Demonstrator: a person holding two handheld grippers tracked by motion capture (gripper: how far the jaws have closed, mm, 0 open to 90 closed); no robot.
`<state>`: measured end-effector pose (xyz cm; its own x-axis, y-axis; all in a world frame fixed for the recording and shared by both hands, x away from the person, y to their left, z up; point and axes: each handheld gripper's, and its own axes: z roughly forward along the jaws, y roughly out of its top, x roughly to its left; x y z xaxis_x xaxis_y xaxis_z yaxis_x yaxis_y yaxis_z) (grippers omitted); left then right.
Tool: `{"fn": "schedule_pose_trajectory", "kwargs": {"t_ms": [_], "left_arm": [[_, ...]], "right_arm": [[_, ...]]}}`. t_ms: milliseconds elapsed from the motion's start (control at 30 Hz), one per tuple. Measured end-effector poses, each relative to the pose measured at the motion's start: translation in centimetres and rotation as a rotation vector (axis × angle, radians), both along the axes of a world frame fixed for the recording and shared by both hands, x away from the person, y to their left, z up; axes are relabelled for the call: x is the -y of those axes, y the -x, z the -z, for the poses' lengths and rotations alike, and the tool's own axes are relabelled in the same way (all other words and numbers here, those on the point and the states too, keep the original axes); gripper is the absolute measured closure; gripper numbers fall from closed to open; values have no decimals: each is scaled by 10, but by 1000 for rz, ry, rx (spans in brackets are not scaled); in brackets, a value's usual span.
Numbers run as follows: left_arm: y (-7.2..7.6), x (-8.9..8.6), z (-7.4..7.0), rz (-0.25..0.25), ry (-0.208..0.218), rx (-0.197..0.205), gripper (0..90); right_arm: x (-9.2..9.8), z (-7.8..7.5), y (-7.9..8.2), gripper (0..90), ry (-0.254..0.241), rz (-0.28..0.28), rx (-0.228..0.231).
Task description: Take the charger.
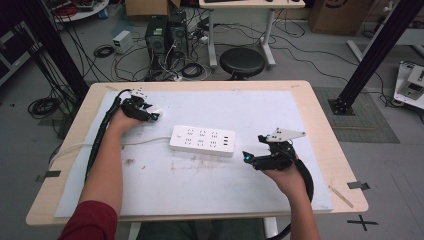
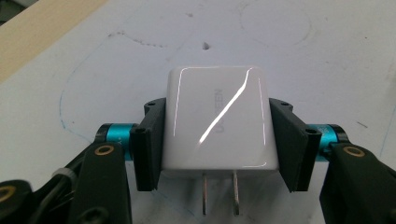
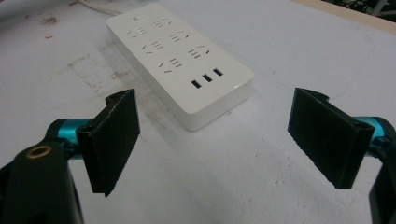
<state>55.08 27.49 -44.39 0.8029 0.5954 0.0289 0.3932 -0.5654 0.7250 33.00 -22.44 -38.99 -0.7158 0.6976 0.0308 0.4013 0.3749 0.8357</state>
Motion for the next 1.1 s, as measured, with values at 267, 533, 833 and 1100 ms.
{"fn": "schedule_pose_trajectory", "kwargs": {"t_ms": [267,533,833,1100], "left_arm": [[14,1,-20,14,-44,-6,424],[60,3,-66,27,-1,100,425],[134,7,-108,83,1,162,425],[191,12,-107,150,12,202,425]], "right_arm": [[-2,-4,1,169,-3,-13,6],[-2,-9,4,169,-9,-54,15],[-1,-24,10,170,-14,-91,29],[-4,-24,11,170,-16,-104,21]]}}
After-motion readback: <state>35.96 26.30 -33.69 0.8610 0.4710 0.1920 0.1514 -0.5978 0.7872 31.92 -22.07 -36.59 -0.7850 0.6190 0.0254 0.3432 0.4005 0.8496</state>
